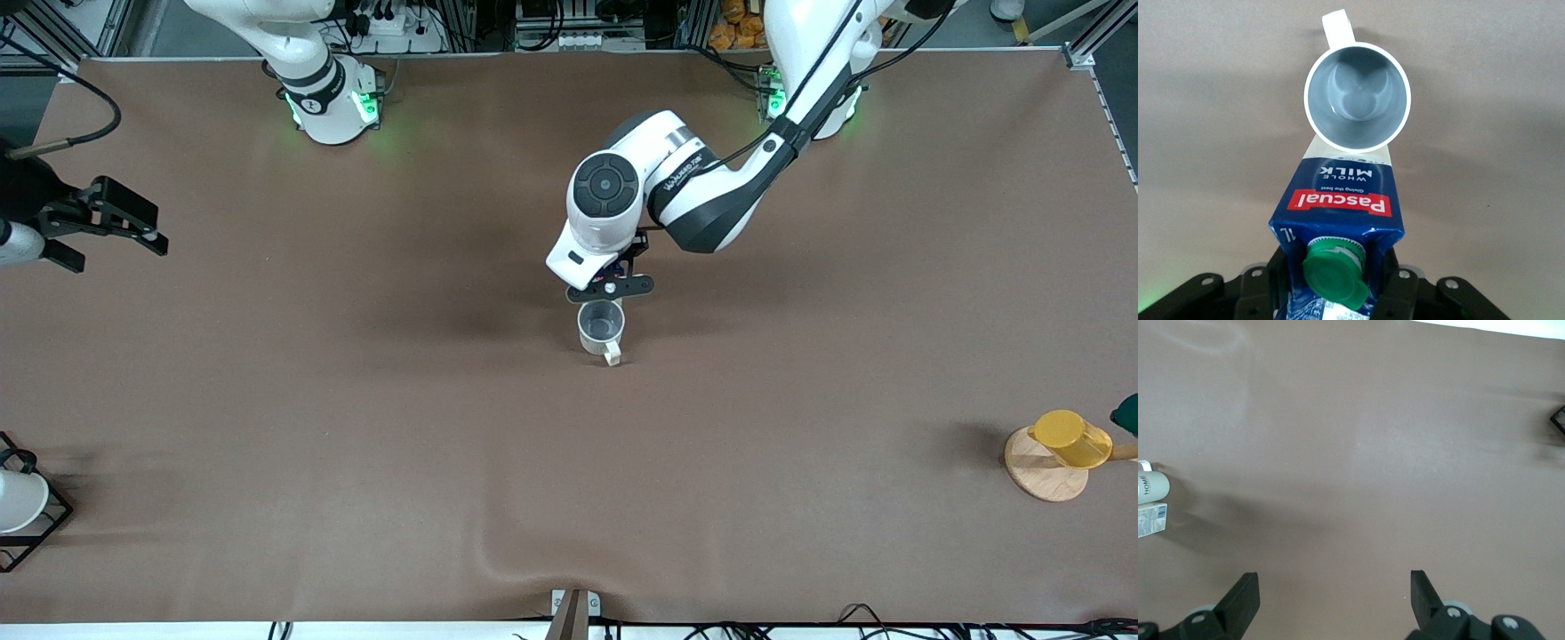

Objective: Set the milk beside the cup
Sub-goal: 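Lower the milk carton beside the mug while the right gripper withdraws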

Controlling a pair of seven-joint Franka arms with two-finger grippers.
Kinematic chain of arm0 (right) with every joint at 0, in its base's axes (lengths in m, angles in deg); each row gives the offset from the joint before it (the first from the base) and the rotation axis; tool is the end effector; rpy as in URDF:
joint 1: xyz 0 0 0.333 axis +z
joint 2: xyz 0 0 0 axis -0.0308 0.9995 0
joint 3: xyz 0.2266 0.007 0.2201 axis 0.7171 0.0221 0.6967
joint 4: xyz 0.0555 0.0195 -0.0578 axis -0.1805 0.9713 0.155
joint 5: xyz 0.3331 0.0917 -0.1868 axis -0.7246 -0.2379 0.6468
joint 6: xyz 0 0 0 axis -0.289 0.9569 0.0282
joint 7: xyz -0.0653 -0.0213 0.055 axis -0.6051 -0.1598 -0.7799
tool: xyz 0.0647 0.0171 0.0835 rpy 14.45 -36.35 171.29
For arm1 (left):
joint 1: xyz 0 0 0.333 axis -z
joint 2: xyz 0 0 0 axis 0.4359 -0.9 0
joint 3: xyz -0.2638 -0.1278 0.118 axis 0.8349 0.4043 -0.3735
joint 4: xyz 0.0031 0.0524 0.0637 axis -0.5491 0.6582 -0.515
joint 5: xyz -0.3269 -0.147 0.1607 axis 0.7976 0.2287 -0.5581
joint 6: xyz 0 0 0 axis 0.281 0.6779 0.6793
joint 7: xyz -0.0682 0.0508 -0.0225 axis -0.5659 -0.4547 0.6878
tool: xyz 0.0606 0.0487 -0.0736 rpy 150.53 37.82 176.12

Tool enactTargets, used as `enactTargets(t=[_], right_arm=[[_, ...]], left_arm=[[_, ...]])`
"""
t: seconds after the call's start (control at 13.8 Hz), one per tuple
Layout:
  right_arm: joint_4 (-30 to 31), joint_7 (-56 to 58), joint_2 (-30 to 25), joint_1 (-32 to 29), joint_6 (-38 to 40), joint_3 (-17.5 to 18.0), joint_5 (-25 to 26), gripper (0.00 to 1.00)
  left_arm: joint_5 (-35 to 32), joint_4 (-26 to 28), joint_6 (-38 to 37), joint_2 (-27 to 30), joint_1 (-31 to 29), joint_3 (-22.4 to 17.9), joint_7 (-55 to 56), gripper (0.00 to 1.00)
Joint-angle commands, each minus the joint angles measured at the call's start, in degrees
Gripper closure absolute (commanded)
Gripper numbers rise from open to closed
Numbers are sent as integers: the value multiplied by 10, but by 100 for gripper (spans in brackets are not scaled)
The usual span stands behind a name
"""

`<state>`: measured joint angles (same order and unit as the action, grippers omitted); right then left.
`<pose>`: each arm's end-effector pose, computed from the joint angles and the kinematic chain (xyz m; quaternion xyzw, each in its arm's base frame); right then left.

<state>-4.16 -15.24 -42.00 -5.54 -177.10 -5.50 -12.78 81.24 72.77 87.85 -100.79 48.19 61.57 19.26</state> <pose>0.5725 0.0353 0.6543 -0.9957 -0.0820 -0.0296 0.0310 0.4748 -0.4827 0.3434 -0.9918 -0.0579 0.1135 0.0083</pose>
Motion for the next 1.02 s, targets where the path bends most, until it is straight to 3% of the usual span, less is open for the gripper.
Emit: enactTargets(t=[0.0,0.15,0.29,0.36,0.58,0.94], right_arm=[[83,-2,-53,-1,-37,-6,5,0],[132,-2,-80,0,-80,-6,6,0],[128,-2,-78,-1,-86,-6,9,0],[119,-3,-76,-4,-85,-4,28,0],[110,-3,-72,-4,-79,-1,55,0],[107,-3,-72,-4,-78,-2,55,0]], left_arm=[[-14,-22,-2,-11,2,-5,-13,45],[-14,-23,-2,-15,2,-5,-14,38],[-14,-23,0,-16,2,-5,-14,4],[-14,-23,3,-18,1,-5,-14,0],[-13,-34,0,-11,5,-5,-4,0],[-6,-35,-51,89,-2,-1,12,0]])
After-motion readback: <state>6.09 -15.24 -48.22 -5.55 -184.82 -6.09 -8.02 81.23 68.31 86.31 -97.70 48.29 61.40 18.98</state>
